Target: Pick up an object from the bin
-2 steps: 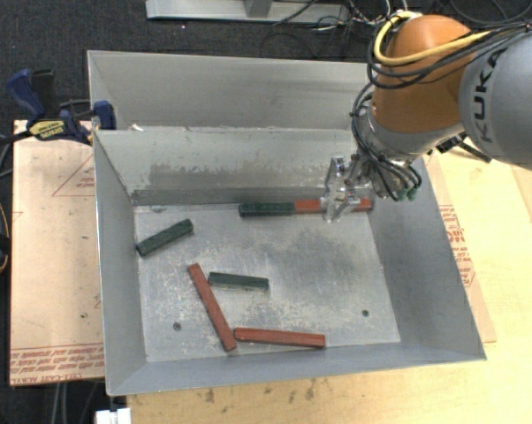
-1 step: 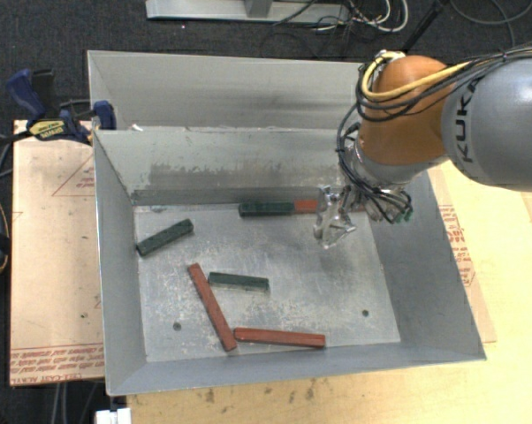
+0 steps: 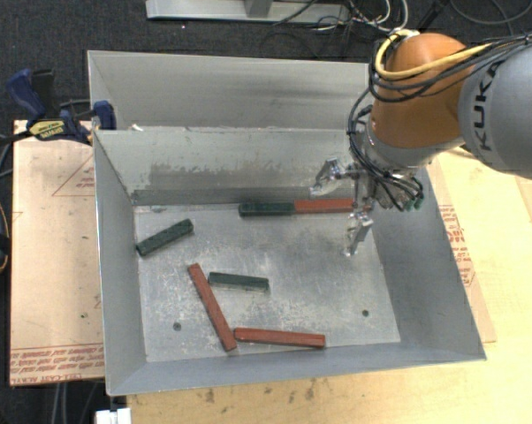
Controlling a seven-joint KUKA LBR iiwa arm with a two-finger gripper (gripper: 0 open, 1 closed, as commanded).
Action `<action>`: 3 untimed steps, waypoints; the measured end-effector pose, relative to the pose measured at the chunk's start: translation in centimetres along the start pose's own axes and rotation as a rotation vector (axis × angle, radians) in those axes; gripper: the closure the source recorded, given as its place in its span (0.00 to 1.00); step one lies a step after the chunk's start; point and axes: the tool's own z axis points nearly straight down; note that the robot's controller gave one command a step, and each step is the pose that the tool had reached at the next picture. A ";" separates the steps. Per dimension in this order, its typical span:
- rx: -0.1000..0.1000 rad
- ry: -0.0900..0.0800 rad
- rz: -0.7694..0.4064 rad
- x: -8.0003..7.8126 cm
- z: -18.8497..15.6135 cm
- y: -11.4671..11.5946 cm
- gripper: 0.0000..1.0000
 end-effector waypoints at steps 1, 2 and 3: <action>0.000 0.001 0.000 0.0 0.0 0.0 0.00; -0.004 0.004 -0.202 0.9 -1.5 -1.8 0.00; 0.005 -0.003 -0.343 1.6 2.5 0.1 0.00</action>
Offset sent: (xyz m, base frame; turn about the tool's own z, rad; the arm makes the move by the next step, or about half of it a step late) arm -0.0080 -0.0584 0.0396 -0.4486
